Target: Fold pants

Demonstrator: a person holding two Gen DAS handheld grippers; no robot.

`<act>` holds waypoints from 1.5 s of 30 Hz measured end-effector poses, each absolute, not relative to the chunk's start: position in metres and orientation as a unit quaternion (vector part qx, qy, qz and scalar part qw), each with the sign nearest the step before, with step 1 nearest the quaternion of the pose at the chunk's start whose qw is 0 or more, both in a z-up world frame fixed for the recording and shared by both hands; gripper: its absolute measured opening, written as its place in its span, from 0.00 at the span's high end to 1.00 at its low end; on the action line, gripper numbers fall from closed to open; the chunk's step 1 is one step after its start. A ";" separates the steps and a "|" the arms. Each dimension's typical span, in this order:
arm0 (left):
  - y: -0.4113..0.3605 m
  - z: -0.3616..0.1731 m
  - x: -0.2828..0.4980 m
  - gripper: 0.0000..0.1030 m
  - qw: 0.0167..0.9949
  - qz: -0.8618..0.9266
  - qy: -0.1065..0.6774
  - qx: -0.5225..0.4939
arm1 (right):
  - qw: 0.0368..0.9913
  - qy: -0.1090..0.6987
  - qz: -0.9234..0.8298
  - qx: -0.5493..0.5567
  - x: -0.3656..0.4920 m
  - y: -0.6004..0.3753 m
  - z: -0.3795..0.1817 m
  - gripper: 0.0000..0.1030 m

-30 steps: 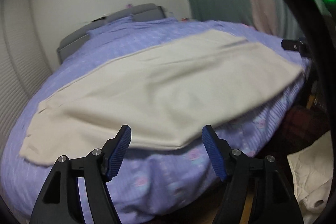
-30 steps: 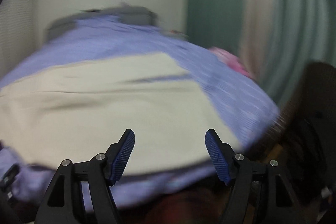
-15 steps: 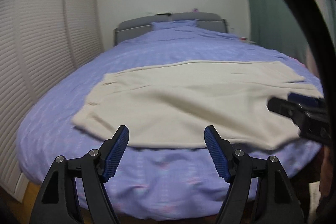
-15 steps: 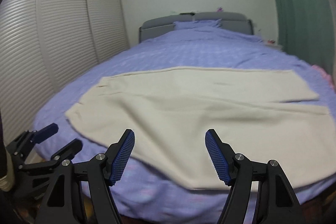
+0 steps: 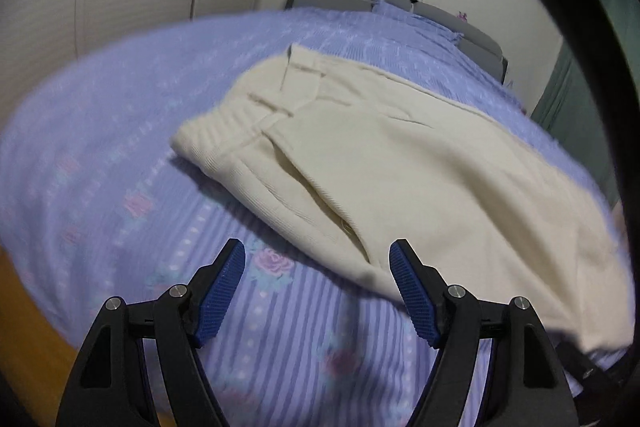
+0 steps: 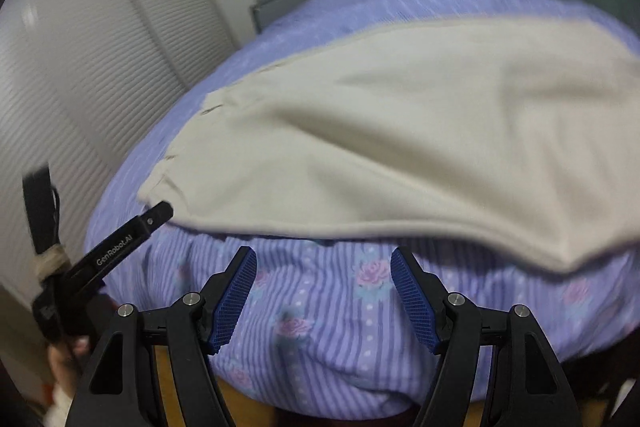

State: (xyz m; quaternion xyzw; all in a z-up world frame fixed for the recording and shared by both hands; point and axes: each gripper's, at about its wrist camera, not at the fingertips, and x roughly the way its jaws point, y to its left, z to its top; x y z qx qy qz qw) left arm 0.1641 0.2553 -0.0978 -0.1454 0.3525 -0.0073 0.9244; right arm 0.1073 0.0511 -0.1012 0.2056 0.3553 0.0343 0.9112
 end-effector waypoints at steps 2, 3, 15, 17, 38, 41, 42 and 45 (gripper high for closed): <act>0.264 -0.109 0.177 0.28 0.915 -0.001 0.362 -0.175 | 0.900 0.368 0.030 0.233 0.116 0.048 -0.107 0.32; 0.267 -0.112 0.181 0.28 0.913 -0.005 0.364 -0.187 | 0.895 0.373 0.025 0.245 0.117 0.044 -0.112 0.32; 0.276 -0.116 0.215 0.90 0.894 -0.028 0.368 -0.253 | 0.887 0.361 -0.014 0.287 0.128 0.027 -0.120 0.32; 0.283 -0.103 0.200 0.91 0.901 -0.022 0.349 -0.257 | 0.886 0.361 -0.017 0.289 0.124 0.024 -0.117 0.32; 0.291 -0.094 0.188 0.56 0.921 0.035 0.349 -0.172 | 0.894 0.393 -0.025 0.212 0.118 0.030 -0.113 0.73; 0.284 -0.087 0.185 0.42 0.931 0.029 0.332 -0.150 | 0.901 0.392 -0.014 0.183 0.104 0.031 -0.110 0.75; 0.282 -0.086 0.186 0.39 0.931 0.026 0.332 -0.148 | 0.903 0.391 -0.012 0.176 0.101 0.032 -0.109 0.75; 0.287 -0.090 0.197 0.38 0.927 0.035 0.337 -0.162 | 0.901 0.396 -0.016 0.176 0.106 0.032 -0.111 0.76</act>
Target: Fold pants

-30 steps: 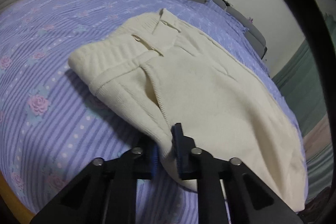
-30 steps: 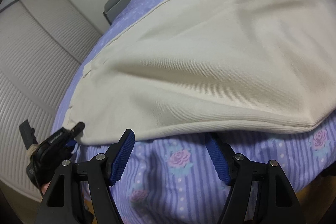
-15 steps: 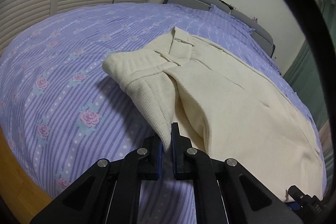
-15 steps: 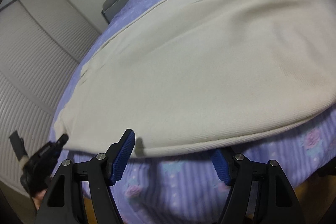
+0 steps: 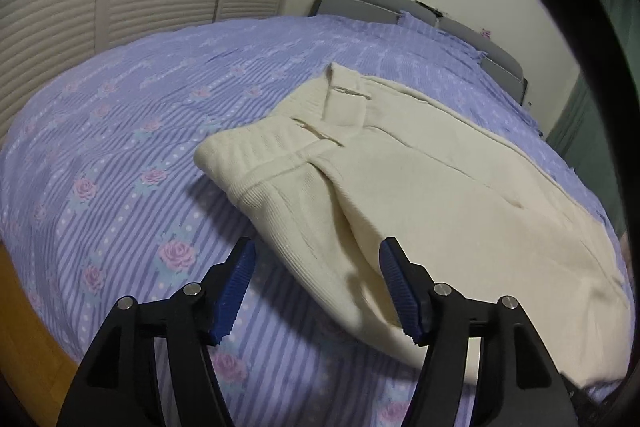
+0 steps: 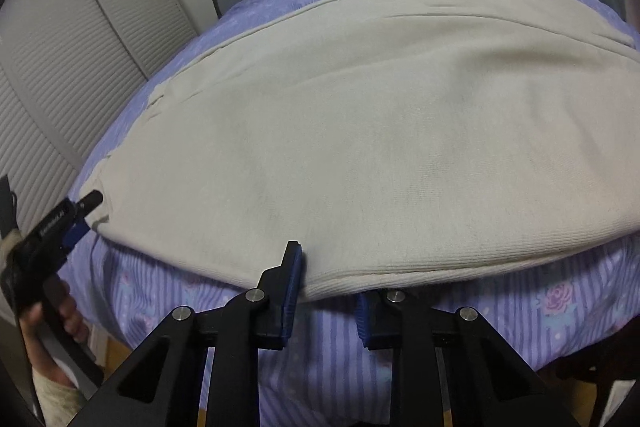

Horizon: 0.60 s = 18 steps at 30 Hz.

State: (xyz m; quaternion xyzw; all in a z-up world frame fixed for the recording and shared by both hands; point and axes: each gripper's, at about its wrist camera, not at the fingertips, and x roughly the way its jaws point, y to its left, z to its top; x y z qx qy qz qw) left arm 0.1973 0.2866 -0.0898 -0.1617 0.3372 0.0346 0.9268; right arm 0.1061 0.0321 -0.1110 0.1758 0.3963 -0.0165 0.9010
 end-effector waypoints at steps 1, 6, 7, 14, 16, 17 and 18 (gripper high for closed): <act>0.292 -0.093 0.201 0.38 0.924 0.041 0.336 -0.178 | 0.899 0.399 -0.023 0.177 0.107 0.033 -0.112 0.76; 0.305 -0.095 0.208 0.39 0.919 0.042 0.310 -0.239 | 0.902 0.396 -0.047 0.164 0.116 0.045 -0.109 0.75; 0.307 -0.097 0.211 0.39 0.916 0.037 0.309 -0.252 | 0.901 0.399 -0.052 0.164 0.117 0.045 -0.110 0.75; 0.297 -0.087 0.201 0.93 0.920 0.037 0.299 -0.250 | 0.910 0.383 -0.029 0.157 0.115 0.040 -0.090 0.80; 0.288 -0.072 0.192 0.93 0.928 0.042 0.288 -0.233 | 0.923 0.355 -0.012 0.151 0.105 0.032 -0.069 0.83; 0.285 -0.065 0.190 0.93 0.930 0.047 0.285 -0.228 | 0.927 0.343 -0.006 0.150 0.103 0.028 -0.060 0.83; 0.280 -0.057 0.187 0.93 0.932 0.051 0.281 -0.222 | 0.932 0.330 0.002 0.149 0.101 0.023 -0.047 0.83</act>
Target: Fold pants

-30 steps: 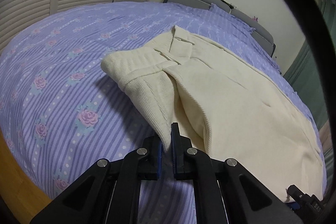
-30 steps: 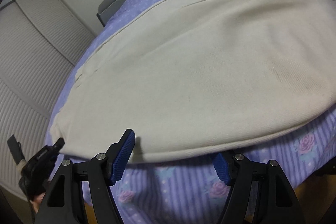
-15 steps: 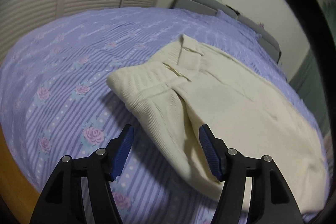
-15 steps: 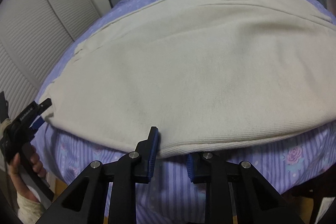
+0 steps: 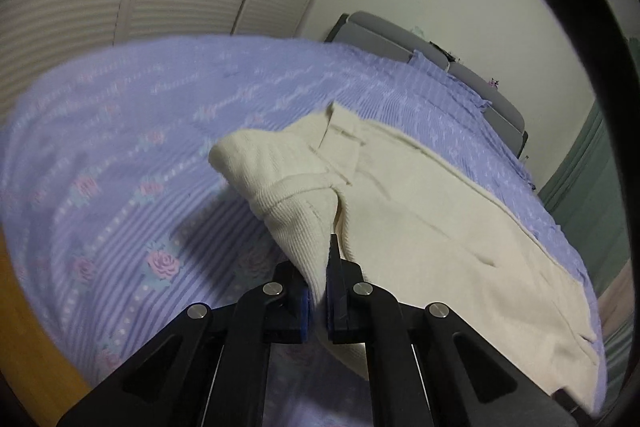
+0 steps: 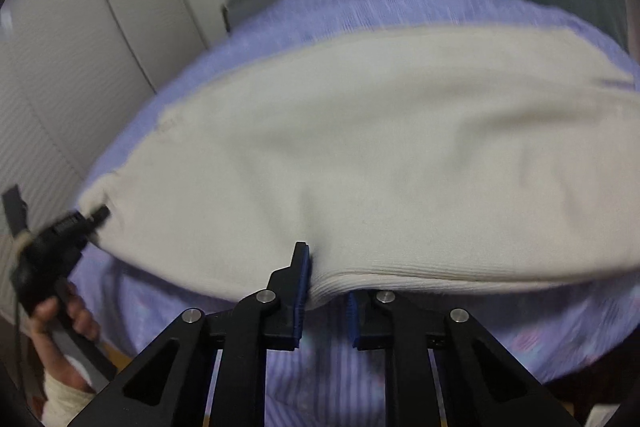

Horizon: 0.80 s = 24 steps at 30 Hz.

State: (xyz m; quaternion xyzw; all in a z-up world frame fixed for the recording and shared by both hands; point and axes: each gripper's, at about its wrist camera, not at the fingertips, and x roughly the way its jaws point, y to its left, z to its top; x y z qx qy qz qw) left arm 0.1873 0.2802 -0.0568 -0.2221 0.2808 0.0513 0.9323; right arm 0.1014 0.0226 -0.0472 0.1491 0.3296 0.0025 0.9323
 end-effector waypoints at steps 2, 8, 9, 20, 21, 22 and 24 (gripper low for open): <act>0.272 -0.042 0.186 0.93 0.936 0.065 0.274 -0.210 | 0.938 0.312 0.014 0.151 0.104 0.013 -0.031 0.83; 0.252 -0.001 0.217 0.93 0.939 0.102 0.271 -0.185 | 0.945 0.295 0.041 0.138 0.147 -0.014 0.007 0.84; 0.249 0.003 0.224 0.93 0.939 0.106 0.274 -0.179 | 0.943 0.298 0.045 0.140 0.158 -0.018 0.011 0.84; 0.233 0.037 0.317 0.93 0.904 0.160 0.373 -0.136 | 0.900 0.396 0.052 0.174 0.282 -0.048 0.043 0.84; 0.231 0.040 0.323 0.93 0.900 0.160 0.381 -0.141 | 0.894 0.412 0.048 0.172 0.290 -0.049 0.047 0.84; 0.231 0.047 0.334 0.93 0.894 0.159 0.394 -0.142 | 0.887 0.426 0.042 0.174 0.298 -0.050 0.052 0.84; 0.231 0.055 0.351 0.92 0.886 0.159 0.410 -0.144 | 0.878 0.445 0.031 0.177 0.313 -0.053 0.062 0.84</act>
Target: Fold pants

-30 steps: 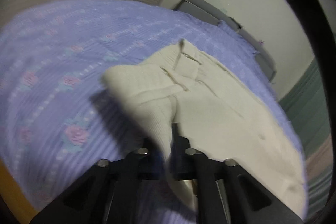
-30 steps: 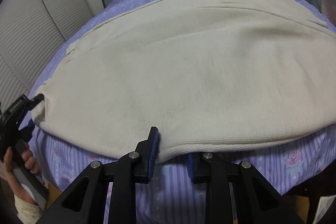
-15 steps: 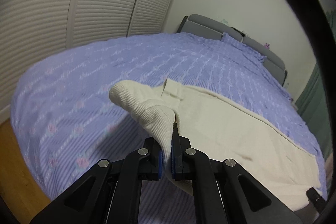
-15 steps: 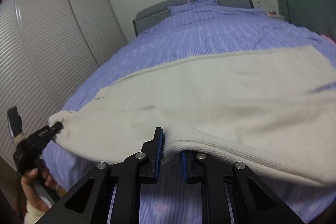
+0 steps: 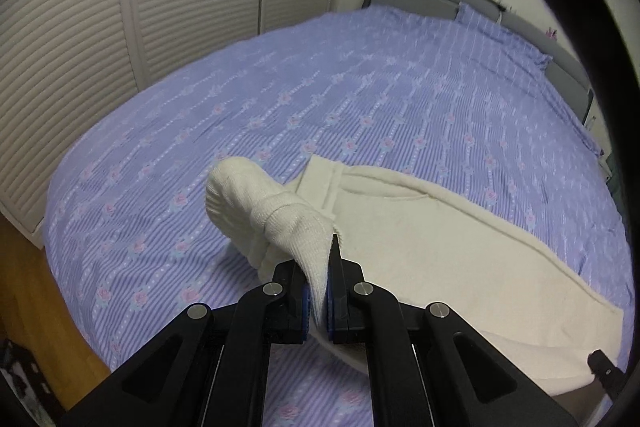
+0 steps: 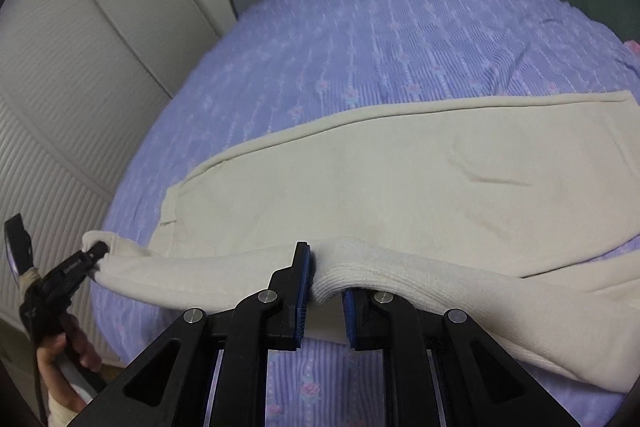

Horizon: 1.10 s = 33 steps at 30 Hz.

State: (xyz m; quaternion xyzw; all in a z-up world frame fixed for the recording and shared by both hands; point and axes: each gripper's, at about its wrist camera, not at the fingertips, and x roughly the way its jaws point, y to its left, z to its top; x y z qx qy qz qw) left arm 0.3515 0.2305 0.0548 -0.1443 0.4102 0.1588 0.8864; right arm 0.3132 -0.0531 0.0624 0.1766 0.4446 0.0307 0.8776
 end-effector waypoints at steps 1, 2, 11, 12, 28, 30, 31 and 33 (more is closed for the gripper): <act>0.228 0.059 0.365 0.92 0.882 0.155 0.421 -0.146 | 0.875 0.451 0.023 0.174 0.322 -0.054 0.068 0.85; 0.227 0.060 0.374 0.92 0.879 0.152 0.428 -0.147 | 0.874 0.455 0.017 0.169 0.330 -0.055 0.071 0.85; 0.228 0.023 0.484 0.90 0.854 0.123 0.482 -0.155 | 0.872 0.475 -0.021 0.119 0.422 -0.059 0.056 0.85; 0.228 0.016 0.495 0.90 0.851 0.120 0.487 -0.156 | 0.870 0.479 -0.025 0.116 0.433 -0.059 0.050 0.85; 0.217 -0.015 0.542 0.47 0.843 0.102 0.517 -0.111 | 0.846 0.523 -0.047 0.093 0.509 -0.057 -0.024 0.71; 0.212 -0.002 0.530 0.07 0.850 0.126 0.505 -0.087 | 0.848 0.520 -0.020 0.104 0.503 -0.052 -0.018 0.51; 0.210 0.010 0.519 0.06 0.861 0.143 0.482 -0.069 | 0.849 0.517 -0.013 0.107 0.500 -0.050 -0.016 0.44; 0.205 0.025 0.502 0.05 0.871 0.142 0.467 -0.048 | 0.854 0.509 -0.005 0.104 0.493 -0.044 -0.007 0.42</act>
